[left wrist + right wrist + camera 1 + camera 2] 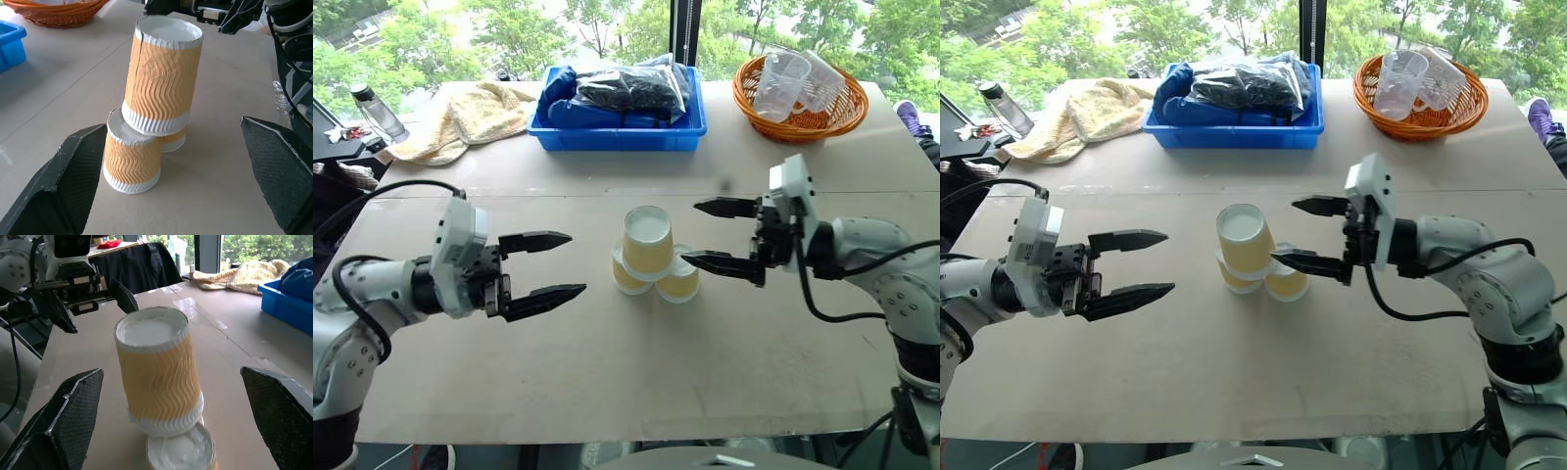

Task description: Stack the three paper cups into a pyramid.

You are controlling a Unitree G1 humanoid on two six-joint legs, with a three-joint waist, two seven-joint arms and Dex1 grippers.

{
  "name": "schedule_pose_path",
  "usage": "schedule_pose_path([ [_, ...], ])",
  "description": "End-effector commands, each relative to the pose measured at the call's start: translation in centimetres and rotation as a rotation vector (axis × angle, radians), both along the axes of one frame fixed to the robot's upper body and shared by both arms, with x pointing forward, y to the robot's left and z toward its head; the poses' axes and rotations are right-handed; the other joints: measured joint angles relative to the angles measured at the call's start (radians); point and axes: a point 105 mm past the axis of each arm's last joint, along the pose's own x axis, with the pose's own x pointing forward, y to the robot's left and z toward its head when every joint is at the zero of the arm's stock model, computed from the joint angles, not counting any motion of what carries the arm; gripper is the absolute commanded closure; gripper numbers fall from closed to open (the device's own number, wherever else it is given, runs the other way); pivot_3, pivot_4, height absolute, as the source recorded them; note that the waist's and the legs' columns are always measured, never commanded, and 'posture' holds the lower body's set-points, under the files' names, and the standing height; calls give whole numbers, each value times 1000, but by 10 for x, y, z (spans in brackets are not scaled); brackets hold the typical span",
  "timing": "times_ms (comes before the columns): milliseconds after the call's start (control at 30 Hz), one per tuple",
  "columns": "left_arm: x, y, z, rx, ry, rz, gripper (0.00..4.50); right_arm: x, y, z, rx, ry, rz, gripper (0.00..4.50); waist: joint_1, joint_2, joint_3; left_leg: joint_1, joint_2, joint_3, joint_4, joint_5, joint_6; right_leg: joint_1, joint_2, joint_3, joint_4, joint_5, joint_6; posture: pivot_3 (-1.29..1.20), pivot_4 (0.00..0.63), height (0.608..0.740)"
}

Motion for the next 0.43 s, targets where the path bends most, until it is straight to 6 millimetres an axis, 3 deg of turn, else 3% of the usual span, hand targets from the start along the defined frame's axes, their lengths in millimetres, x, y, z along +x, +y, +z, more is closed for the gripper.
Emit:
schedule_pose_path([
  [33,7,12,-9,9,-26,128,0,-7,-34,-2,36,-36,-59,67,2,0,0,0,0,0,0,0,0,0,0,0,0,0,0,0,150,740],
  [133,10,17,-37,83,-7,202,0,-5,-61,-26,38,-49,-156,67,1,-1,0,1,1,0,0,0,0,1,0,0,0,0,0,0,150,740],
  [233,15,24,-77,142,28,318,0,-1,-90,-64,41,-45,-290,67,2,-1,-1,2,1,1,0,-1,3,1,0,1,1,1,-1,0,150,740],
  [300,14,20,-95,130,18,335,0,-1,-99,-87,14,-58,-332,67,3,-1,-1,4,1,1,0,-2,4,2,0,1,1,1,-2,0,150,740],
  [433,15,15,-110,120,-11,349,0,-1,-105,-110,-24,-77,-355,67,3,-1,-1,4,2,2,2,-2,5,2,0,1,3,2,-3,0,150,740],
])
